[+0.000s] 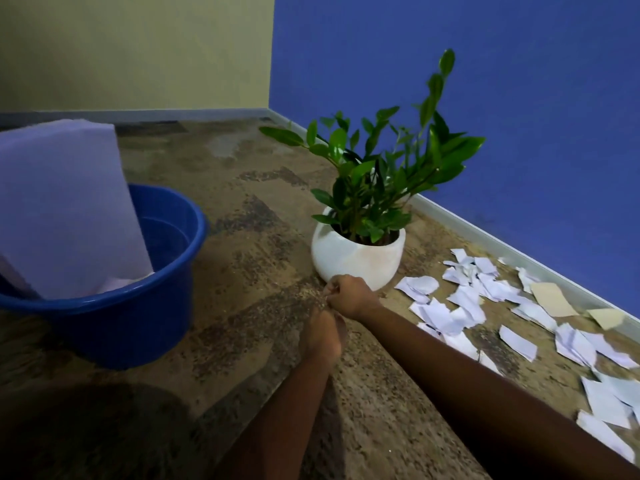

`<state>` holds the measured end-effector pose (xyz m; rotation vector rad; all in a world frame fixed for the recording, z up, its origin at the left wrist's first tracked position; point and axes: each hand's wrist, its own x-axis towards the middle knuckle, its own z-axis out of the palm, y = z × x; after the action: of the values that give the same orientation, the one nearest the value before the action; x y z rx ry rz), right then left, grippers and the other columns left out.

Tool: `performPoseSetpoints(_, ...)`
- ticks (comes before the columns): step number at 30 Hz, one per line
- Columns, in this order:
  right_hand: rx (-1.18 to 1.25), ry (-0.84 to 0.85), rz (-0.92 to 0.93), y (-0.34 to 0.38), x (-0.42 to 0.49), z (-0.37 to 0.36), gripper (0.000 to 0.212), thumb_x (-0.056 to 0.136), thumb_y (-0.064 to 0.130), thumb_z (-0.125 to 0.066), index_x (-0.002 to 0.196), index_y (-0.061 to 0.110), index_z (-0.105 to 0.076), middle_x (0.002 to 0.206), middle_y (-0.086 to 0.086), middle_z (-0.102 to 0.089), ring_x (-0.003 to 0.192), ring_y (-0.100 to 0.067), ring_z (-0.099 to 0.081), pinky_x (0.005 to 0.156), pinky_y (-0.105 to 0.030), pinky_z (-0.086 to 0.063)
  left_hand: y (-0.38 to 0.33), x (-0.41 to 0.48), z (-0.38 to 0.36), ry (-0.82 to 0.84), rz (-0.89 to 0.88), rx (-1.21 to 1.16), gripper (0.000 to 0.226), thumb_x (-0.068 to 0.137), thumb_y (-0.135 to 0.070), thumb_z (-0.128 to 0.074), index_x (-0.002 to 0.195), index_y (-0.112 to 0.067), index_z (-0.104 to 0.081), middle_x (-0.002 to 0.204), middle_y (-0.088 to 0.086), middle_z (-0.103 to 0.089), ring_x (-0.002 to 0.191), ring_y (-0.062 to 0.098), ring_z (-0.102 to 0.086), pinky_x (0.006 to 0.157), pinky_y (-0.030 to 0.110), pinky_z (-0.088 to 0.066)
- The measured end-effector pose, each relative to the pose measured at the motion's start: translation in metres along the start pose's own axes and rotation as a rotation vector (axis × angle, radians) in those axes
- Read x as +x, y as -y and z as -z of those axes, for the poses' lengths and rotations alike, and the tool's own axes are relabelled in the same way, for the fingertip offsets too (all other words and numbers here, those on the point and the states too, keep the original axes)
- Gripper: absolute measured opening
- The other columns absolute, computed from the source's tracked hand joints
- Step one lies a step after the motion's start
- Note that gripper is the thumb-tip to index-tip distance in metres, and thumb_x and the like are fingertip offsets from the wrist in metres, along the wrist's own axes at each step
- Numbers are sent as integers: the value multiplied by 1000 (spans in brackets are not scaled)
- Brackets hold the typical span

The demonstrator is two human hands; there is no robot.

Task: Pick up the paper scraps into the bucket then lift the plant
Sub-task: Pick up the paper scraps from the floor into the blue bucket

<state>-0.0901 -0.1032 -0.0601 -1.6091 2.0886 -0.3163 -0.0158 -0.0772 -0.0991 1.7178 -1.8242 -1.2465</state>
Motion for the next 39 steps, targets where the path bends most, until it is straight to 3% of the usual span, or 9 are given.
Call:
performPoseSetpoints(8, -96, -7, -82, -76, -26, 9, 27, 90, 14, -46, 106, 1, -63, 114, -18, -64, 105, -31, -59, 91, -41, -50, -16, -18, -72, 110, -128, 270, 44, 101, -20, -31, 142, -7, -36, 150, 12, -36, 139, 23, -34, 115, 29, -23)
performPoseSetpoints(12, -193, 33, -132, -129, -53, 29, 26, 92, 20, -48, 109, 4, -61, 117, -15, -64, 111, -28, -58, 88, -32, -46, -37, -38, -116, 168, -215, 333, 39, 100, -24, -33, 132, -9, -51, 140, 12, -48, 130, 23, -45, 109, 30, -32)
performPoseSetpoints(14, -236, 38, -163, -156, -71, 38, 23, 93, 21, -46, 103, 7, -61, 117, -16, -64, 111, -30, -58, 83, -31, -45, -48, -50, -136, 199, -249, 359, 39, 99, -23, -36, 134, -10, -47, 141, 11, -47, 132, 23, -43, 110, 31, -31)
performPoseSetpoints(18, -352, 119, -314, -209, -109, 53, 36, 94, 27, -43, 122, 9, -56, 130, -16, -56, 121, -30, -52, 94, -34, -45, -73, -71, -174, 298, -267, 324, 42, 94, -18, -50, 135, -13, -44, 143, 8, -43, 134, 25, -41, 111, 33, -34)
performPoseSetpoints(23, -382, 202, -423, -277, -143, 63, 39, 93, 27, -49, 126, 8, -52, 130, -16, -55, 122, -30, -52, 96, -35, -46, -100, -94, -220, 424, -320, 291, 47, 96, -15, -44, 142, -11, -37, 147, 9, -40, 138, 25, -36, 113, 34, -31)
performPoseSetpoints(26, -250, 75, -577, -324, -158, 62, 41, 92, 28, -49, 131, 15, -46, 137, -14, -45, 127, -30, -45, 102, -36, -44, -103, -98, -245, 449, -351, 321, 50, 97, -18, -44, 145, -11, -33, 151, 8, -34, 141, 24, -32, 114, 32, -30)
performPoseSetpoints(29, -97, -117, -721, -365, -173, 60, 74, 81, 38, -66, 143, 20, -29, 148, -17, -28, 138, -34, -30, 110, -40, -37, -106, -100, -266, 449, -353, 350, 52, 96, -19, -45, 146, -12, -32, 151, 8, -35, 140, 23, -33, 114, 32, -29)
performPoseSetpoints(33, 68, -131, -802, -404, -184, 60, 119, 65, 51, -79, 151, 19, -4, 159, -14, -7, 147, -35, -5, 118, -47, -19, -109, -103, -290, 455, -367, 344, 53, 96, -15, -45, 147, -14, -29, 153, 4, -33, 140, 22, -32, 113, 32, -31)
performPoseSetpoints(39, 119, -192, -736, -411, -186, 59, 87, 68, 32, -81, 140, 15, -35, 142, -12, -44, 130, -27, -43, 100, -33, -40, -116, -103, -306, 407, -378, 260, 54, 95, -13, -50, 146, -18, -33, 151, 0, -37, 139, 17, -34, 112, 29, -34)
